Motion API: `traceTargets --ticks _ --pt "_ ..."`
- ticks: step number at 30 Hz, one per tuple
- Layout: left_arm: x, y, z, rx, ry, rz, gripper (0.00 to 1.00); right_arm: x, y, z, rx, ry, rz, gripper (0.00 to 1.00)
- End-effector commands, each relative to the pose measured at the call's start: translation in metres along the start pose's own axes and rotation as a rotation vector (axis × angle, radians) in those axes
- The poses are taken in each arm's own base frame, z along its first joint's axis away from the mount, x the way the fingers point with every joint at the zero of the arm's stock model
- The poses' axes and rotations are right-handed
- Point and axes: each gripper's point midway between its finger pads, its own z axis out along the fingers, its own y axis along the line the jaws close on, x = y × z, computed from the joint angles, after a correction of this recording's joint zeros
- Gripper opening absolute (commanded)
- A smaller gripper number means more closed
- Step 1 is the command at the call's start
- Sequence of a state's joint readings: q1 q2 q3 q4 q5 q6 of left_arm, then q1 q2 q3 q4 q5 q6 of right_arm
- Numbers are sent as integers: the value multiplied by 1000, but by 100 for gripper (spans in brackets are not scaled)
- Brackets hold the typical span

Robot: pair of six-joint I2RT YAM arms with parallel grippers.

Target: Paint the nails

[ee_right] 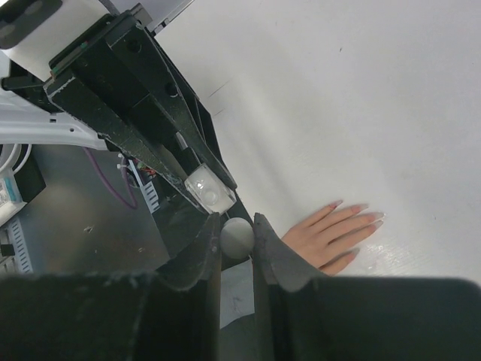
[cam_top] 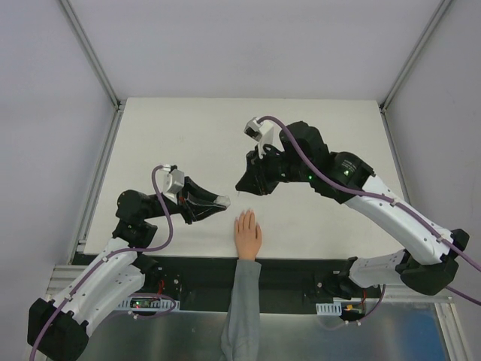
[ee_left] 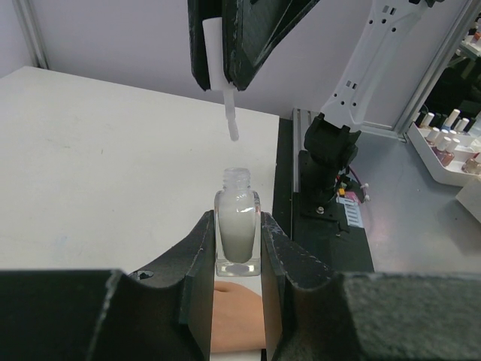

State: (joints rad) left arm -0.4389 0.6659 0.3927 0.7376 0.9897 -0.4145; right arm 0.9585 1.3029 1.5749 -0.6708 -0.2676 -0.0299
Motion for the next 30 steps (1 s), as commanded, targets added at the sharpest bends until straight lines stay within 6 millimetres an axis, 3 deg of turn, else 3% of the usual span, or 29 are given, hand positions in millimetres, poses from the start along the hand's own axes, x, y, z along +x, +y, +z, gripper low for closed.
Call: traceTargets --ticks 1,10,30 --pt "-14 -10 1 38 -46 75 0 -21 10 4 -10 -73 -6 0" --pt "-13 -9 1 35 -45 66 0 -30 16 3 -17 -103 -18 0" --pt "-13 -10 1 41 -50 60 0 -24 22 16 -33 -85 9 0"
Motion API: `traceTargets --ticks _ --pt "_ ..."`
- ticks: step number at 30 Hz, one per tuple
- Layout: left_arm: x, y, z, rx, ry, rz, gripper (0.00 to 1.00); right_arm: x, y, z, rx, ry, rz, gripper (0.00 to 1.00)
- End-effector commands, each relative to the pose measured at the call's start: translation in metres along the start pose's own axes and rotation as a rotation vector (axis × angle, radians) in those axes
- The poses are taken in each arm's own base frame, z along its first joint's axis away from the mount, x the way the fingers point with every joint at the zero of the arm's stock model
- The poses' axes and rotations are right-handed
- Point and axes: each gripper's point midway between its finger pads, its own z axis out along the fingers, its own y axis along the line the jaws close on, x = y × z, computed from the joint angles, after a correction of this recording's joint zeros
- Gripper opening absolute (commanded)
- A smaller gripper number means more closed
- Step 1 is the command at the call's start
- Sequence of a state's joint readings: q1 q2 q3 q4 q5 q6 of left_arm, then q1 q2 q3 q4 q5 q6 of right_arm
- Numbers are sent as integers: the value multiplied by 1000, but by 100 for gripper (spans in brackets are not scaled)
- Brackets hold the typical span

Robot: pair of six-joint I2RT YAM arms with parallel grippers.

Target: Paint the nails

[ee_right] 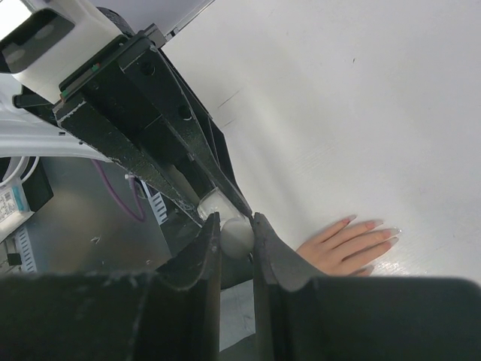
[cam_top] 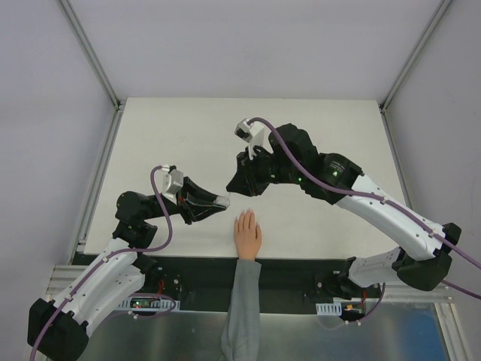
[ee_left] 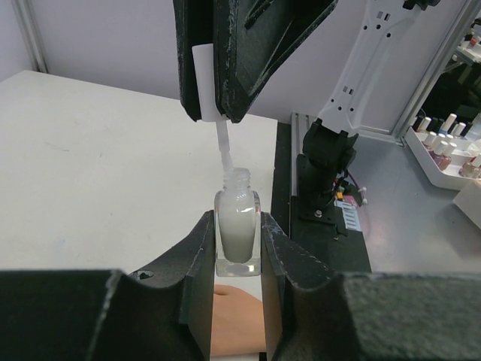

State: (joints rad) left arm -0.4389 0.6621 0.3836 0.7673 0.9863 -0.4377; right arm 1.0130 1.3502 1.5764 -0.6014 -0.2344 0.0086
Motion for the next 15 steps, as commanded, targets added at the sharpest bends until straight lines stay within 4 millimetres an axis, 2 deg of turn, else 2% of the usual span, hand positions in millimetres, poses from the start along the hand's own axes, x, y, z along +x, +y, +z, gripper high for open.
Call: traceTargets --ticks 1,10,15 --pt "-11 -9 1 41 -35 61 0 -20 10 -5 -15 -73 1 0" --pt "-10 -9 1 42 -33 55 0 -28 14 -14 -11 -104 -10 0" --pt "-11 -9 1 43 -34 56 0 -22 14 -10 -12 -86 -6 0"
